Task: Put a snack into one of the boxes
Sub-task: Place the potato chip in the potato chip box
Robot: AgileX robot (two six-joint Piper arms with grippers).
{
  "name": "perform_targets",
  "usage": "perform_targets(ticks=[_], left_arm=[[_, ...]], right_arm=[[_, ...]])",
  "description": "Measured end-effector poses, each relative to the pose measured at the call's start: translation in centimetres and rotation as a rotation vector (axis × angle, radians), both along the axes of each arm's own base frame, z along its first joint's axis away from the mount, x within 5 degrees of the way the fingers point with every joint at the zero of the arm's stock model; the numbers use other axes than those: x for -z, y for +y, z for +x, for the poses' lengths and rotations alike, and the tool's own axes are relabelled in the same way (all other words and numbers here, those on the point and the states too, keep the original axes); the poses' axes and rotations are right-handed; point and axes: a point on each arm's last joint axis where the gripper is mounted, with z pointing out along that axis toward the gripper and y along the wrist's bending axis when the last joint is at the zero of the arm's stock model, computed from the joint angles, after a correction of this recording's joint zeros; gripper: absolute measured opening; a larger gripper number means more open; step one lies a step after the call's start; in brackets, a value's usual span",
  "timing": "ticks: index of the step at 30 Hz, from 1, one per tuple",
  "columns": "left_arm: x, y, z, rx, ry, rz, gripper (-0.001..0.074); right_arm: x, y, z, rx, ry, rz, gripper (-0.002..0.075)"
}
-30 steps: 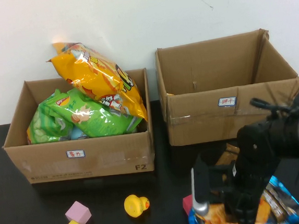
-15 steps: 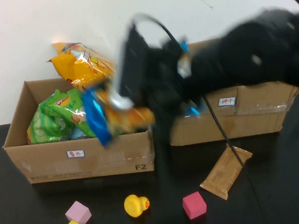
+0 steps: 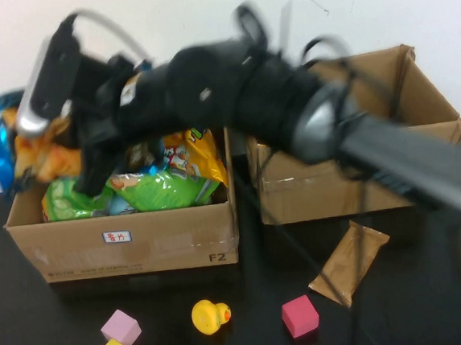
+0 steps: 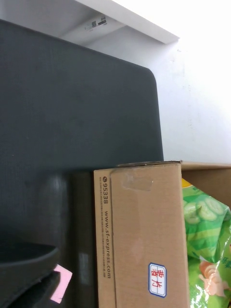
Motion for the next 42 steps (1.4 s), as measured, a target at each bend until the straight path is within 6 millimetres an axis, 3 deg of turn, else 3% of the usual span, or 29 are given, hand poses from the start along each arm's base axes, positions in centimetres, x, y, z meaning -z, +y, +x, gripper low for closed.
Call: perform_targets(ticks=[5,10,16,21,24,30,33,36,39,42], left_arm=[[0.0,0.0,0.0,0.0,0.0,0.0,-0.0001],[0.0,0.0,0.0,0.0,0.0,0.0,-0.0001],[0.0,0.0,0.0,0.0,0.0,0.0,-0.0001],[0.0,0.0,0.0,0.0,0.0,0.0,-0.0001],[0.0,0.0,0.0,0.0,0.0,0.0,-0.0001],[0.0,0.0,0.0,0.0,0.0,0.0,-0.0001],[0.0,0.0,0.0,0.0,0.0,0.0,-0.0001],[0.0,0.0,0.0,0.0,0.0,0.0,-0.0001],[0.0,0.0,0.0,0.0,0.0,0.0,-0.0001],[0.0,0.0,0.0,0.0,0.0,0.0,-0.0001]], right_arm=[[5.0,2.1,1.6,0.01,0.041,-0.042,0.0034],[8.7,1.6,3.9,0.092,0.043,-0.125,0.0033],[9.9,0.3,5.7,0.159,0.06,-0.147,0.0033],[10.6,-0.1,6.0,0.185,0.108,-0.152,0.005],[10.9,-0.2,6.1,0.19,0.128,-0.15,0.016],[11.9,-0.7,6.3,0.195,0.18,-0.176,0.0596],[11.0,-1.0,6.2,0.192,0.18,-0.192,0.0662],[8.6,-1.8,5.6,0.206,0.184,-0.218,0.0659],[4.2,-3.0,4.7,0.241,0.174,-0.204,0.0601],[-0.4,-4.6,3.3,0.279,0.157,-0.197,0.0491]])
